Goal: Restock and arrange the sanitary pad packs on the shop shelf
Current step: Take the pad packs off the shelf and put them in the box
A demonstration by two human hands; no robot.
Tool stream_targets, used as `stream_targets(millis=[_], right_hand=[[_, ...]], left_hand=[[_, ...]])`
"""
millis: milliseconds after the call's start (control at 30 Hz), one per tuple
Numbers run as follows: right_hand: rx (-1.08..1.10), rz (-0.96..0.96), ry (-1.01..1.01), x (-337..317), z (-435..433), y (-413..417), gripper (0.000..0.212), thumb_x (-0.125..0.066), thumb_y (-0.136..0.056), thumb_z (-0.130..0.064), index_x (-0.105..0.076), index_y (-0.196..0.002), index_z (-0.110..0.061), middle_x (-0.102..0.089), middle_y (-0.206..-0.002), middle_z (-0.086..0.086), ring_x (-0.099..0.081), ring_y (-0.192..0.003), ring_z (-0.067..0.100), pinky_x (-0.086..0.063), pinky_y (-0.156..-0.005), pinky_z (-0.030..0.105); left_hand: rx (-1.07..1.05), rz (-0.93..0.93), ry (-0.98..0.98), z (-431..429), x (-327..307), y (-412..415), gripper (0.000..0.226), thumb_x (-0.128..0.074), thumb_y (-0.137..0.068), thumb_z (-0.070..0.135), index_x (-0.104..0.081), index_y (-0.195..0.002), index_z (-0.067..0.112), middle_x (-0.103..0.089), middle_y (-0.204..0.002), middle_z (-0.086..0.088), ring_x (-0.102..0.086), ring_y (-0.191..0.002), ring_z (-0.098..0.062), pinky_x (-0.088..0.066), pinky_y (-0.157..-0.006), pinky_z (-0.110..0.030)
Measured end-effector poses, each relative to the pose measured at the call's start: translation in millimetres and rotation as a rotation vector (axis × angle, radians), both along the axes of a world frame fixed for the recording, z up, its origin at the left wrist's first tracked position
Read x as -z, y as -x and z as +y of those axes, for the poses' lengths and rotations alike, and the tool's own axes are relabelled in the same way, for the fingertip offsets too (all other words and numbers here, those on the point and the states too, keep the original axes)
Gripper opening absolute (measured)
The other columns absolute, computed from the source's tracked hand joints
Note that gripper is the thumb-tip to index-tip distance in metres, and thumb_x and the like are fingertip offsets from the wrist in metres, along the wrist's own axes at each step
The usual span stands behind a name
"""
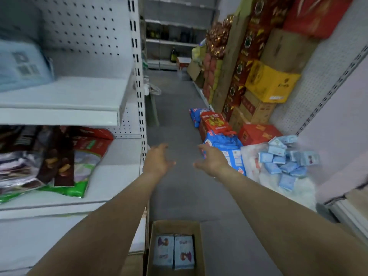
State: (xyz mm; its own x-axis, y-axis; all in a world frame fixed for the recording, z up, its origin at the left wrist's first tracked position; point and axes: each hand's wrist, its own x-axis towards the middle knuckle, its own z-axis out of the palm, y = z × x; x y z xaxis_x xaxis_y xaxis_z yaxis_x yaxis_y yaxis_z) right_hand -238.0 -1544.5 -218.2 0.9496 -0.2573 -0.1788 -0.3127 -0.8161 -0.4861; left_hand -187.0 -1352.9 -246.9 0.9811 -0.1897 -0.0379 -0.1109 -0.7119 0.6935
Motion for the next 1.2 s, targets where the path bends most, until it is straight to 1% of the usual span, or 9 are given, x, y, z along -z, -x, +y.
stream_targets(millis=[100, 200, 333, 500, 600, 733, 867, 967, 1200], right_hand=[[-0.125, -0.092, 0.119, -65.9, 20.7, 19.7, 0.077, -0.082, -0.081, -0.034, -0.045, -0.148, -0.027, -0.054, -0.136, 0.017, -0.05, -0.129, 0.032, -0.04, -0.104, 0.033], [-0.231, -0.188, 0.17, -120.7, 43.7, 46.0, 0.077, -0.083, -0.081, -0.033, -0.045, -0.148, -0.028, -0.05, -0.141, 0.017, -0.048, -0.131, 0.034, -0.039, -0.106, 0.033], [-0.349, -0.295, 0.194, -174.9, 76.1, 87.6, 0.076, -0.081, -0.083, -0.032, -0.043, -0.149, -0.03, -0.045, -0.145, 0.013, -0.04, -0.137, 0.032, -0.038, -0.108, 0.035], [-0.469, -0.384, 0.173, -220.4, 122.3, 129.3, 0.076, -0.079, -0.085, -0.032, -0.041, -0.15, -0.03, -0.043, -0.15, 0.009, -0.037, -0.14, 0.03, -0.04, -0.11, 0.04], [-0.523, -0.442, 0.174, -243.6, 156.4, 144.8, 0.077, -0.079, -0.084, -0.035, -0.041, -0.151, -0.03, -0.044, -0.151, 0.007, -0.039, -0.139, 0.03, -0.041, -0.11, 0.043], [-0.569, -0.499, 0.188, -267.1, 208.4, 153.0, 0.073, -0.071, -0.085, -0.053, -0.041, -0.149, -0.033, -0.043, -0.153, 0.001, -0.04, -0.14, 0.025, -0.041, -0.11, 0.049], [-0.61, -0.542, 0.138, -285.1, 264.7, 153.4, 0.069, -0.072, -0.087, -0.048, -0.044, -0.148, -0.029, -0.05, -0.145, 0.001, -0.046, -0.132, 0.023, -0.043, -0.105, 0.04], [-0.61, -0.545, 0.104, -292.2, 313.3, 146.8, 0.07, -0.076, -0.083, -0.047, -0.048, -0.145, -0.029, -0.056, -0.136, 0.001, -0.054, -0.12, 0.021, -0.049, -0.098, 0.04], [-0.646, -0.546, 0.082, -299.0, 449.8, 130.3, 0.074, -0.074, -0.087, -0.047, -0.043, -0.149, -0.022, -0.05, -0.149, 0.004, -0.05, -0.132, 0.026, -0.044, -0.103, 0.038]], left_hand=[[0.002, -0.17, -0.054, 26.5, -61.9, 25.7, 0.07, -0.084, -0.076, 0.026, -0.055, -0.139, 0.019, -0.057, -0.132, -0.015, -0.053, -0.122, -0.034, -0.044, -0.103, -0.037], [-0.036, -0.31, -0.085, 52.9, -112.9, 61.2, 0.064, -0.084, -0.076, 0.025, -0.058, -0.134, 0.02, -0.057, -0.131, -0.013, -0.053, -0.122, -0.033, -0.041, -0.1, -0.034], [-0.123, -0.403, -0.101, 91.2, -165.0, 117.2, 0.065, -0.082, -0.079, 0.025, -0.055, -0.138, 0.019, -0.054, -0.135, -0.014, -0.049, -0.127, -0.033, -0.04, -0.107, -0.039], [-0.25, -0.492, -0.171, 146.6, -216.4, 182.7, 0.064, -0.078, -0.083, 0.03, -0.052, -0.14, 0.02, -0.053, -0.138, -0.011, -0.046, -0.128, -0.032, -0.041, -0.106, -0.043], [-0.328, -0.521, -0.218, 182.7, -242.6, 213.8, 0.065, -0.077, -0.085, 0.034, -0.05, -0.143, 0.02, -0.05, -0.144, -0.011, -0.043, -0.131, -0.033, -0.041, -0.107, -0.045], [-0.422, -0.539, -0.273, 231.4, -268.4, 239.6, 0.066, -0.071, -0.087, 0.046, -0.048, -0.144, 0.022, -0.048, -0.146, -0.007, -0.042, -0.133, -0.031, -0.044, -0.105, -0.048], [-0.492, -0.518, -0.286, 287.0, -281.7, 248.5, 0.064, -0.066, -0.089, 0.052, -0.047, -0.144, 0.023, -0.046, -0.148, -0.005, -0.04, -0.134, -0.031, -0.046, -0.101, -0.048], [-0.527, -0.517, -0.312, 335.9, -288.8, 247.0, 0.065, -0.065, -0.09, 0.054, -0.045, -0.145, 0.025, -0.044, -0.149, -0.004, -0.038, -0.136, -0.03, -0.045, -0.102, -0.048], [-0.57, -0.491, -0.317, 466.9, -299.4, 237.6, 0.065, -0.066, -0.09, 0.053, -0.046, -0.145, 0.024, -0.045, -0.148, -0.004, -0.04, -0.135, -0.03, -0.047, -0.1, -0.049]])
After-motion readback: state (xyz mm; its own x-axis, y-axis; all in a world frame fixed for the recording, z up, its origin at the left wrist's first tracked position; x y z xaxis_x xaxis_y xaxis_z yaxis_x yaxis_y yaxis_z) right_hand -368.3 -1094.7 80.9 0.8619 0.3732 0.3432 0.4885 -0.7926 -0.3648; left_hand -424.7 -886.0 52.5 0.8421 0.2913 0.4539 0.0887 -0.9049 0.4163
